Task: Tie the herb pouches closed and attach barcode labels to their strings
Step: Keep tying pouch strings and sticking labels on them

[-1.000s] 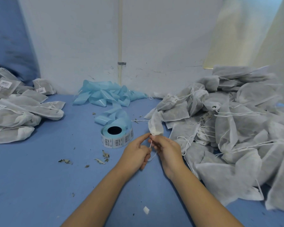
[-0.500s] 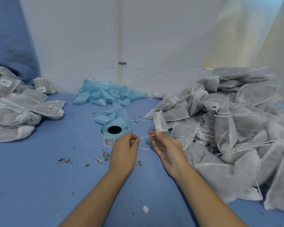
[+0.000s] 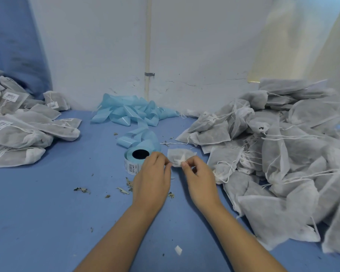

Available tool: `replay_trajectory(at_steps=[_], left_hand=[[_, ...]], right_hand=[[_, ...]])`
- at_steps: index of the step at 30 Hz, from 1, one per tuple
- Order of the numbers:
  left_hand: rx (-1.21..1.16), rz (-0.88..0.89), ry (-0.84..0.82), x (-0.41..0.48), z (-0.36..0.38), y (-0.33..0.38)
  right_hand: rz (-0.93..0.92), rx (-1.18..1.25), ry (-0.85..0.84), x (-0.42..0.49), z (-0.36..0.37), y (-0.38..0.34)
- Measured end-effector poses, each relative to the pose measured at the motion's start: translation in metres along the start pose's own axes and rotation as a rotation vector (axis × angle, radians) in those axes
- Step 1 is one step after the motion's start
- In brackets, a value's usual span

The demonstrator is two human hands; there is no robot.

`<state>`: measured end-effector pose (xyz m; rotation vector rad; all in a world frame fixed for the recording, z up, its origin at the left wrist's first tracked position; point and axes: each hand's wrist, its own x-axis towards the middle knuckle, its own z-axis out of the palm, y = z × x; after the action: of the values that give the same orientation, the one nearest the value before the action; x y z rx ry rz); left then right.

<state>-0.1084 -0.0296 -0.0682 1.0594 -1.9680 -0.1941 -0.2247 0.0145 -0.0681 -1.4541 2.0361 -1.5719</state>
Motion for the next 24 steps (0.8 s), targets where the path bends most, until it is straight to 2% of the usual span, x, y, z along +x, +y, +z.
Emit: replay_trajectory(at_steps=[3,6,10,16,20,24], left_hand=[[-0.046,0.081,-0.055,-0.002,0.002,0.000],[-0.277,0.166,-0.170,-0.002,0.005,0.000],[-0.557,0.100,-0.235,0.000,0.002,0.002],[-0.689,-0.090,-0.168,0.003,0.001,0.005],[-0.598,-0.065,-0.203,0.002,0.003,0.007],[-0.555,-0.047,-0.262,0.001,0.005,0.005]], right_hand=[[-0.089,-0.199,0.015,-0.004,0.001,-0.003],[-0.136,-0.385,-0.005,-0.009,0.000,-0.008],[-0.225,-0.501,-0.017,-0.014,0.000,-0.015],[-0.267,-0.519,-0.035,-0.016,0.001,-0.016],[-0.320,-0.419,0.029,-0.017,0.002,-0.016],[-0.268,-0.297,0.089,-0.013,0.001,-0.011]])
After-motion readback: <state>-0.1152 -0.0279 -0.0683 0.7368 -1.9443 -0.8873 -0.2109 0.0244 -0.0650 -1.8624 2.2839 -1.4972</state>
